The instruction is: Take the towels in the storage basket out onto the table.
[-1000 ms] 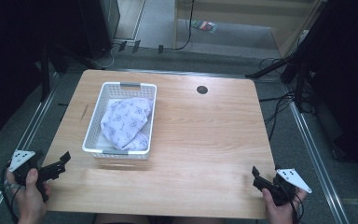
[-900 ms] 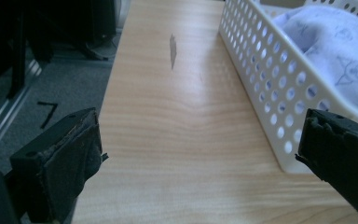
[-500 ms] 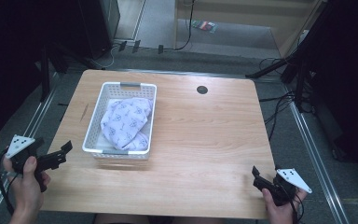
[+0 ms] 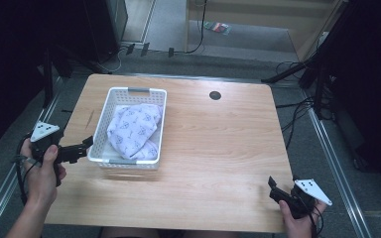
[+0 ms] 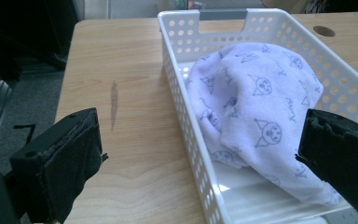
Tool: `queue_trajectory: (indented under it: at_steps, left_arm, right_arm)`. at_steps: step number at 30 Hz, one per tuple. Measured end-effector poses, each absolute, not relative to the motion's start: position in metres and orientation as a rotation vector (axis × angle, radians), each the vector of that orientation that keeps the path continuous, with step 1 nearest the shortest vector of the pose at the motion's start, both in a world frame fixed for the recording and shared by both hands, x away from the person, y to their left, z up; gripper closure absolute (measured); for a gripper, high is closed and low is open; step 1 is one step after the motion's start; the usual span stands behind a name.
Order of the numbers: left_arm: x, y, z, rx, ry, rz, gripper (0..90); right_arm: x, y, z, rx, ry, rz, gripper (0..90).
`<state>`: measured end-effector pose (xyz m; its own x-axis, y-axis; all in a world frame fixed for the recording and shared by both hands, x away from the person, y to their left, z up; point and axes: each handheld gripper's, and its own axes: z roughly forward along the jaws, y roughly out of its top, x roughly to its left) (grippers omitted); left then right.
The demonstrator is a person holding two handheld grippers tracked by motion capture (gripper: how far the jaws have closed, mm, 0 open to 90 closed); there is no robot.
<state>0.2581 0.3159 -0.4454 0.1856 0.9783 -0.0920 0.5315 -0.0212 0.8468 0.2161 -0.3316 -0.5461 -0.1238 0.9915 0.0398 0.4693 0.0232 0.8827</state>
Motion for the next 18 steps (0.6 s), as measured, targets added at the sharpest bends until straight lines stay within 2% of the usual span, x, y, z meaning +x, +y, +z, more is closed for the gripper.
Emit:
queue_trajectory:
  at_steps: [18]
  left_arm:
    - [0.296, 0.28, -0.441, 1.78, 1.428, 0.642, 0.3]
  right_arm:
    - [0.216, -0.332, -0.546, 1.502, 1.664, 1.044, 13.1]
